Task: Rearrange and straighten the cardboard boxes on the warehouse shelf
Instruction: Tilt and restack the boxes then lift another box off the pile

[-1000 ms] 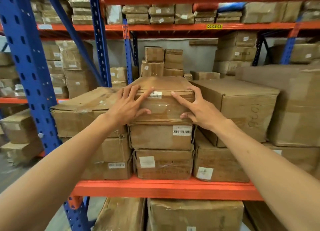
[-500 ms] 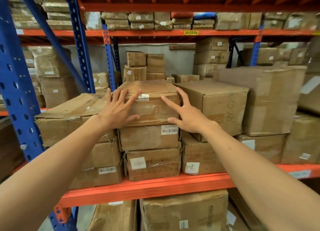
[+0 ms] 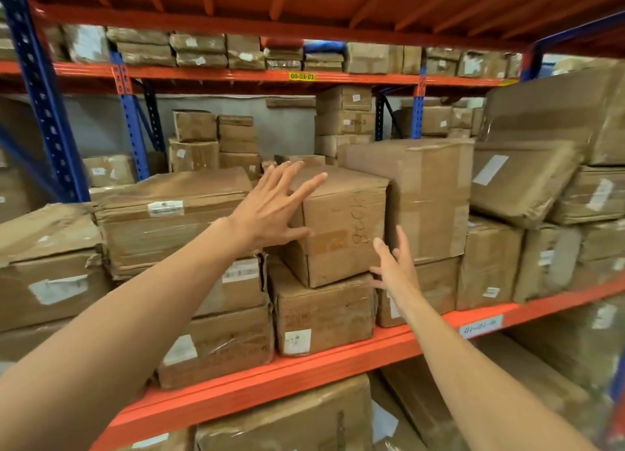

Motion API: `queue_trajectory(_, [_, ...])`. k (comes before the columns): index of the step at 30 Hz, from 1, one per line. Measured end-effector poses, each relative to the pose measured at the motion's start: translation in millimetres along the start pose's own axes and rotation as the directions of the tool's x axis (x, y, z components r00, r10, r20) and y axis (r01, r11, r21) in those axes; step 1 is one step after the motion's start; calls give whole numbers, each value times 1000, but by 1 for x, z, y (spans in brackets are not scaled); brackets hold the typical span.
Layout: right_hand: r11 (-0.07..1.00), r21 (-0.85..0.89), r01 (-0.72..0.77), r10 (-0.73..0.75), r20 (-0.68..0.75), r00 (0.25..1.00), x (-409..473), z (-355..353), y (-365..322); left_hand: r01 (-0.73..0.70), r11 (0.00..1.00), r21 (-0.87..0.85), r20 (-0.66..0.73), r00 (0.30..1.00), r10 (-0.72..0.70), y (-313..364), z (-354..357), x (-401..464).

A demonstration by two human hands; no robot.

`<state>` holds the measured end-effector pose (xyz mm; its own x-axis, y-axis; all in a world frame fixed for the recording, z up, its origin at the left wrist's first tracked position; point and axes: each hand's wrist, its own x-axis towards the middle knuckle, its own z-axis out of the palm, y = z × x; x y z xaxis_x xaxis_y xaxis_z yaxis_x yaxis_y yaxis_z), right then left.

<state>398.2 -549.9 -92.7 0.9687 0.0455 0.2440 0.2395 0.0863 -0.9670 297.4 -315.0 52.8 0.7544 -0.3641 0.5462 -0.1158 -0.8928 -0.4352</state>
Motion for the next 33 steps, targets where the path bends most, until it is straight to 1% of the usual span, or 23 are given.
queue_trajectory(2, [994, 56, -93, 91, 34, 995, 6, -12, 14, 58, 997, -56, 108, 993, -52, 19, 11, 27])
queue_trajectory(5, [983, 108, -147, 137, 100, 986, 20, -22, 29, 193, 971, -139, 276, 949, -150, 37, 32, 54])
queue_trajectory(7, [977, 124, -172, 153, 152, 977, 32, -24, 36, 265, 950, -167, 331, 922, -200, 43, 43, 63])
queue_trajectory(9, [974, 120, -191, 165, 196, 967, 44, -22, 41, 322, 931, -174, 355, 902, -246, 47, 51, 67])
queue_trajectory(12, [980, 70, -189, 167, 238, 957, 66, -20, 46, 348, 926, -149, 316, 904, -289, 50, 57, 70])
queue_trajectory(15, [990, -53, -132, 142, 293, 946, 86, -20, 53, 343, 932, -121, 278, 913, -299, 46, 58, 67])
queue_trajectory(17, [992, -72, -104, 123, 342, 932, 90, -17, 56, 346, 933, -98, 259, 914, -312, 43, 59, 63])
queue_trajectory(19, [994, -68, -85, 104, 359, 927, 88, -11, 53, 346, 936, -68, 239, 916, -322, 41, 60, 59])
queue_trajectory(23, [995, -98, 18, 14, 315, 949, 83, 1, 45, 313, 950, 1, 227, 925, -305, 43, 60, 54])
queue_trajectory(25, [995, -59, 75, -56, 276, 960, 82, 4, 42, 309, 950, 33, 231, 923, -308, 41, 59, 49])
queue_trajectory(27, [988, -22, 155, -144, 267, 953, 84, 7, 34, 351, 936, 17, 220, 912, -346, 39, 57, 41])
queue_trajectory(29, [970, -17, 244, -229, 283, 932, 92, 4, 21, 417, 908, -38, 180, 897, -404, 41, 55, 32])
queue_trajectory(31, [943, -67, 326, -291, 308, 906, 104, -5, 10, 468, 878, -102, 140, 881, -453, 49, 54, 26])
queue_trajectory(33, [918, -138, 371, -309, 338, 889, 110, -15, 1, 497, 851, -169, 112, 867, -485, 59, 52, 21])
